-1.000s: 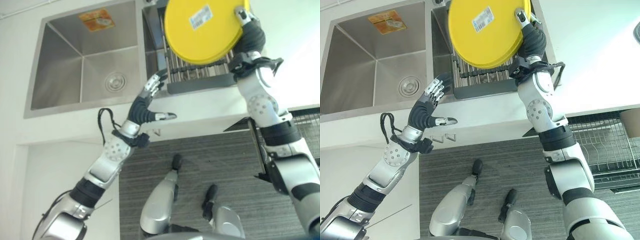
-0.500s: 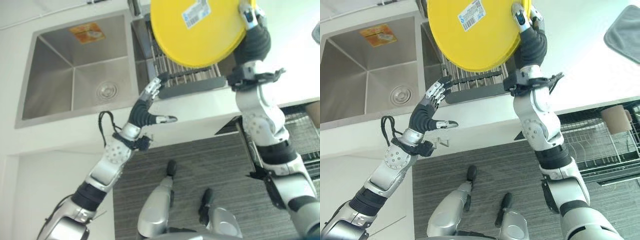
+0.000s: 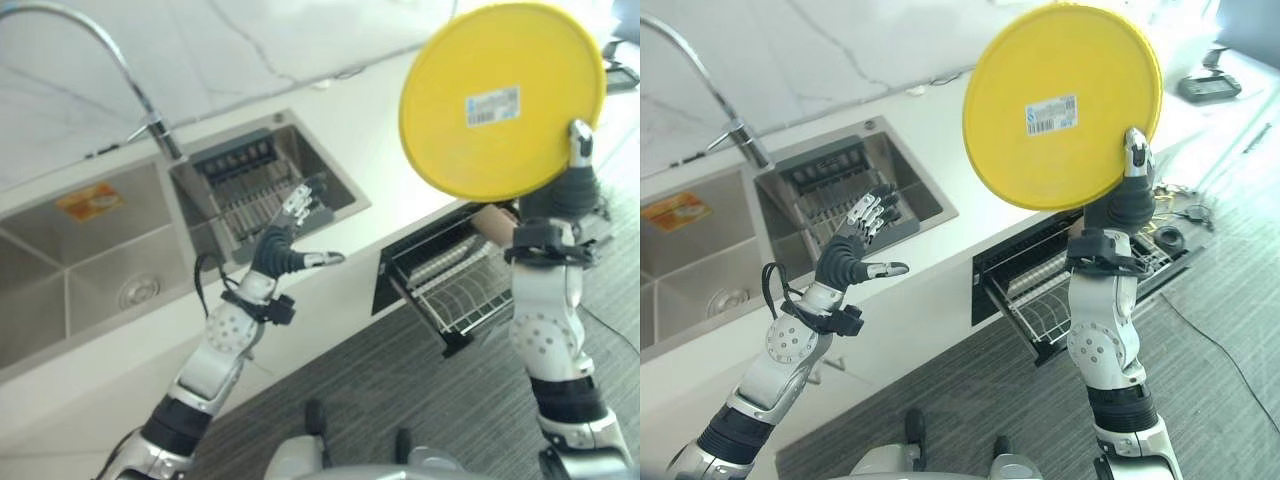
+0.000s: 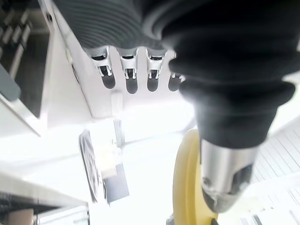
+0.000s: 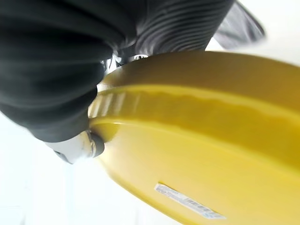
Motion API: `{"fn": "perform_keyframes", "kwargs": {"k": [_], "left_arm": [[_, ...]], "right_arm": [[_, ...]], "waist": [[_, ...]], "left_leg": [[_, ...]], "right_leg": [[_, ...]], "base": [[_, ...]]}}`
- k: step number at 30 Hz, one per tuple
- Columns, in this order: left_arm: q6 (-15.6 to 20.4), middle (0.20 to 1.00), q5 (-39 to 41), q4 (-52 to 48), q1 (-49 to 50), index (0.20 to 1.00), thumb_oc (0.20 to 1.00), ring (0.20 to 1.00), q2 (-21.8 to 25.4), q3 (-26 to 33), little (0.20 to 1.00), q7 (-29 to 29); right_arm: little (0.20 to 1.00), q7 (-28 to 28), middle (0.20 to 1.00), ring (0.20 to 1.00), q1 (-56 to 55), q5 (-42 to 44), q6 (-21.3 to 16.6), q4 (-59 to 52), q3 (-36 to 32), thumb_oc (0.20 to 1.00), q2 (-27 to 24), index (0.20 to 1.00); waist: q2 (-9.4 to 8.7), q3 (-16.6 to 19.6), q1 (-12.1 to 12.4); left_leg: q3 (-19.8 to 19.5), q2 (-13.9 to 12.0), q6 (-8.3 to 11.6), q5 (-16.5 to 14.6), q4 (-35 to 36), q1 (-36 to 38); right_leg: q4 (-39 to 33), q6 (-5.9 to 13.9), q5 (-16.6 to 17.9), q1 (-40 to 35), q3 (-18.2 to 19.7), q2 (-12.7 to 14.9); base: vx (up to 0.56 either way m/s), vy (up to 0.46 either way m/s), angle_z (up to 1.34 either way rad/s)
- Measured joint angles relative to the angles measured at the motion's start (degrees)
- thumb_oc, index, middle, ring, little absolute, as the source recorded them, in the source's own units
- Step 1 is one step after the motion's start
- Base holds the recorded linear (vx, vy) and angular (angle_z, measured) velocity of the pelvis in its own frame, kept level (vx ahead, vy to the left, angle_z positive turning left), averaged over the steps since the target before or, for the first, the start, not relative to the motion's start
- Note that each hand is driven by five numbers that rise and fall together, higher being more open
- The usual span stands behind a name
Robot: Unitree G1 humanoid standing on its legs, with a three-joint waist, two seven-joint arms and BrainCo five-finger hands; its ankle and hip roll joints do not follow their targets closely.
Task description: Place the dishes in the dishwasher.
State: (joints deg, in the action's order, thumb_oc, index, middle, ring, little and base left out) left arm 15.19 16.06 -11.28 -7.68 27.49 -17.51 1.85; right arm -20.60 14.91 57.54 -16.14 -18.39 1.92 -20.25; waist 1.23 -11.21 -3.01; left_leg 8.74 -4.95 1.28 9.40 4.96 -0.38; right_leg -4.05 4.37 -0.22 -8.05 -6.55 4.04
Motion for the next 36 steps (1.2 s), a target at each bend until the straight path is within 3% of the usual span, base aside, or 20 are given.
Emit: {"fn": "perform_keyframes", "kwargs": {"k": [11, 17, 20, 21, 22, 23, 24, 29, 33, 36], "left_arm": [[0.11, 1.000, 0.14, 0.01, 1.04, 1.000, 1.000, 1.000, -2.33, -0.54, 1.000, -3.02], [0.12, 1.000, 0.12, 0.00, 1.29, 1.000, 1.000, 1.000, -2.53, -1.10, 1.000, -2.87], [0.12, 1.000, 0.21, 0.03, 1.50, 1.000, 1.000, 1.000, -2.47, -1.06, 1.000, -1.79], [0.12, 1.000, 0.23, 0.03, 1.81, 1.000, 1.000, 1.000, -2.33, -0.94, 1.000, -1.48], [0.17, 1.000, 0.24, 0.00, 3.02, 1.000, 1.000, 1.000, -2.31, -0.28, 1.000, -0.93], [0.14, 1.000, 0.25, 0.09, 4.42, 1.000, 1.000, 1.000, -2.23, 0.06, 1.000, -0.64], [-0.19, 1.000, 0.25, 0.60, 4.01, 1.000, 1.000, 1.000, -3.19, -0.37, 1.000, -0.93], [-0.91, 1.000, 0.25, 2.35, 0.32, 1.000, 1.000, 1.000, -4.67, -0.37, 1.000, 0.00], [-1.62, 1.000, 0.20, 2.36, 1.51, 1.000, 1.000, 1.000, -4.63, 0.13, 1.000, 0.52], [-1.66, 1.000, -0.95, 2.63, 1.58, 1.000, 1.000, 1.000, -3.43, 0.15, 1.000, 0.80]], "right_arm": [[0.200, -3.01, 0.200, 0.200, -4.91, -0.18, -1.28, 0.42, -0.50, 0.200, -0.98, 0.200], [0.200, -4.38, 0.200, 0.200, -6.60, -0.18, -1.81, 3.41, -0.30, 0.200, -0.91, 0.200], [0.200, -4.25, 0.200, 0.200, -6.62, -0.15, -1.40, 6.11, -0.20, 0.200, -0.90, 0.200], [0.200, -4.13, 0.200, 0.200, -6.70, -0.14, -0.73, 6.61, 0.00, 0.200, -0.88, 0.200], [0.200, -4.04, 0.200, 0.200, -6.73, -0.13, -0.28, 6.80, 1.00, 0.200, -0.80, 0.200], [0.200, -3.64, 0.200, 0.200, -6.86, -0.14, -0.28, 6.80, 2.41, 0.200, -0.69, 0.200], [0.200, -3.30, 0.200, 0.200, -8.64, -0.16, -0.62, 6.78, 3.14, 0.200, -0.32, 0.200], [0.200, -2.68, 0.200, 0.200, -9.03, -0.14, -0.38, 8.72, 6.58, 0.200, 1.74, 0.200], [0.200, -1.73, 0.200, 0.200, -11.52, -0.15, 0.29, 8.88, 6.63, 0.200, 3.36, 0.200], [0.200, -0.69, 0.200, 0.200, -11.50, -0.10, 0.61, 8.95, 6.61, 0.200, 4.28, 0.200]], "waist": [[1.14, 4.52, -3.29], [0.73, 5.34, -3.74], [0.75, 5.35, -3.46], [0.75, 5.38, -3.09], [0.77, 5.36, -2.19], [1.08, 5.34, -1.43], [1.45, 5.28, -2.58], [2.66, 4.71, -2.31], [2.47, 4.02, -0.54], [1.90, 1.39, 1.59]], "left_leg": [[3.62, -2.42, 1.27, -0.69, 0.08, 2.53], [4.91, -3.47, 1.62, -0.59, -0.01, 2.64], [5.31, -3.85, 2.76, -0.97, -0.06, 3.36], [4.82, -3.61, 3.12, -1.32, -0.10, 3.91], [1.30, -2.48, 3.18, -3.10, -0.92, 4.44], [-3.03, -1.17, 1.73, -5.16, -1.77, 4.60], [-3.73, -0.46, 2.01, -4.60, -1.44, 4.19], [-4.94, 1.86, 0.47, -4.94, 0.11, 4.09], [-4.70, 3.92, -1.15, -6.19, 0.03, 4.64], [-2.53, 3.20, -2.30, -6.92, 0.04, 6.87]], "right_leg": [[-0.91, -0.70, 0.79, -0.42, 3.92, -1.86], [-0.90, -1.23, 1.20, 0.52, 5.98, -2.82], [-0.81, -1.63, 1.14, 0.76, 7.59, -3.31], [-0.77, -2.51, 0.68, 0.81, 8.58, -3.40], [0.01, -2.63, 0.58, 1.55, 10.94, -3.42], [0.68, -2.52, 0.65, 2.13, 12.67, -3.37], [1.01, -1.48, 1.70, 2.10, 12.28, -2.69], [0.59, 0.04, 1.83, 3.41, 12.54, -0.57], [4.39, 1.29, 1.09, 5.80, 13.04, 0.35], [14.89, 1.20, 0.89, 11.60, 4.88, -0.51]], "base": [[-0.07, -0.140, -0.19], [-0.04, -0.146, -0.16], [0.07, -0.019, -0.24], [0.13, 0.074, -0.73], [0.12, 0.132, -1.01], [0.10, 0.277, -0.82], [0.08, 0.368, -0.36], [0.11, 0.331, -0.02], [0.12, 0.179, -0.25], [0.09, -0.028, -0.96]]}}
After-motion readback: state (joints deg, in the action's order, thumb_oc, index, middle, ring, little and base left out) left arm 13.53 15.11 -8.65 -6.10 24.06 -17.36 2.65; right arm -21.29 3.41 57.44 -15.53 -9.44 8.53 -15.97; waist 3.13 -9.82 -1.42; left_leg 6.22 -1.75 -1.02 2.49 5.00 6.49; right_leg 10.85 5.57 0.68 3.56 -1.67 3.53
